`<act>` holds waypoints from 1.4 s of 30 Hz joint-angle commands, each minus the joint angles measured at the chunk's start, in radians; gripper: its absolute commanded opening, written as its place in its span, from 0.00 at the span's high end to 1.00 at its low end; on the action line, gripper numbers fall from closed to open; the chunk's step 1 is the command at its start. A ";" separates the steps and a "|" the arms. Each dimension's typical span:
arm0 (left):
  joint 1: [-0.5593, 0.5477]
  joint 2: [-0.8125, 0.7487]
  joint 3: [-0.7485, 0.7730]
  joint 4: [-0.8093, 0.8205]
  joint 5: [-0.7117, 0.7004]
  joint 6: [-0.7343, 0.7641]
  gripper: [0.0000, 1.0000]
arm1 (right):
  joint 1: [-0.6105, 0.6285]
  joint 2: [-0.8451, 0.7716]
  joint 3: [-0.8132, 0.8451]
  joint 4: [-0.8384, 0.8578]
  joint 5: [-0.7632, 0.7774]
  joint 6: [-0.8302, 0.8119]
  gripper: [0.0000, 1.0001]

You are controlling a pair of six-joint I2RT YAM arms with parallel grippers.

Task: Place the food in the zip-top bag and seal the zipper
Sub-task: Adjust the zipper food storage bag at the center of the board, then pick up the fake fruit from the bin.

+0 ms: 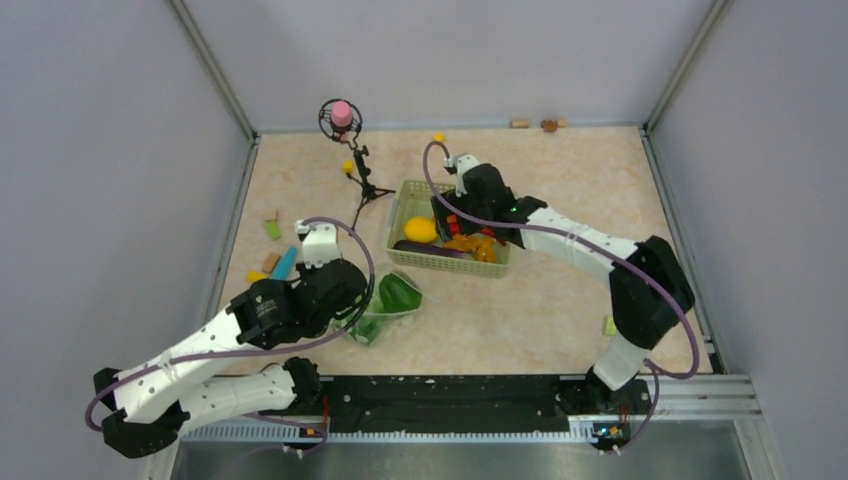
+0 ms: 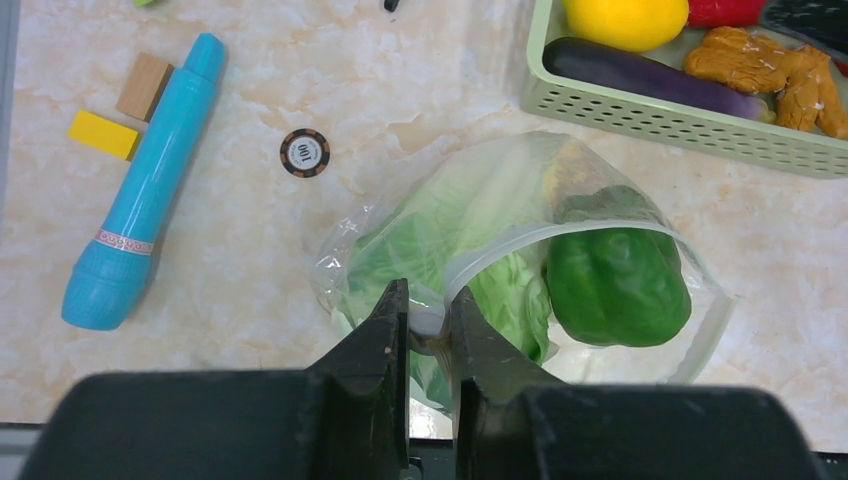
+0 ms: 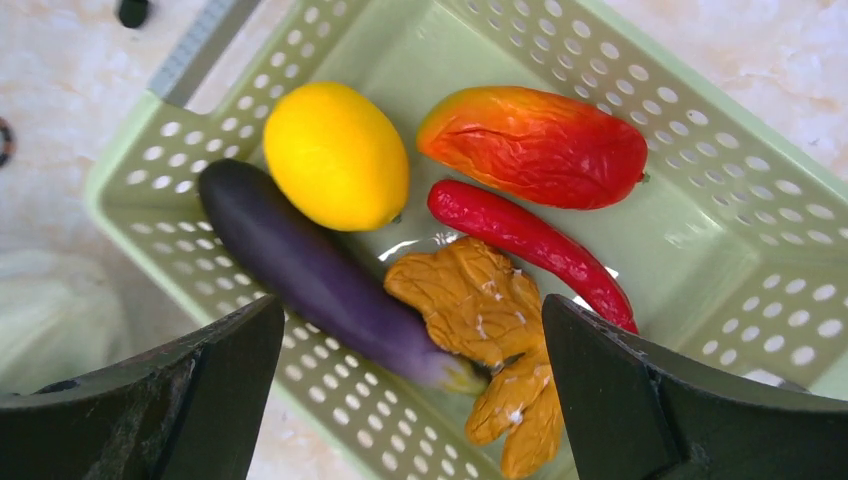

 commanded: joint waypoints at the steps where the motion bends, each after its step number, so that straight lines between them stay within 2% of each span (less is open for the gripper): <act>1: 0.001 -0.053 0.035 -0.011 -0.003 0.057 1.00 | -0.015 0.093 0.118 -0.013 0.021 -0.068 0.02; 8: 0.003 -0.168 0.004 0.029 -0.046 0.075 1.00 | -0.015 0.198 0.165 0.112 -0.137 -0.022 0.03; 13: 0.003 -0.256 -0.044 0.048 -0.041 0.062 1.00 | -0.014 0.280 0.193 0.205 -0.178 0.019 0.04; 22: 0.003 -0.249 -0.060 0.064 -0.001 0.079 1.00 | 0.002 0.440 0.318 0.158 -0.196 -0.067 0.07; 29: 0.003 -0.240 -0.063 0.077 0.018 0.096 1.00 | 0.013 0.524 0.363 0.147 -0.171 -0.039 0.10; 33: 0.002 -0.253 -0.066 0.079 0.017 0.093 1.00 | 0.026 0.518 0.352 0.148 -0.168 -0.034 0.21; 39: 0.003 -0.265 -0.068 0.085 0.020 0.095 1.00 | 0.046 0.426 0.303 0.168 -0.055 0.006 0.55; 42: 0.002 -0.269 -0.069 0.086 0.025 0.096 1.00 | 0.057 0.336 0.240 0.214 0.013 0.017 0.60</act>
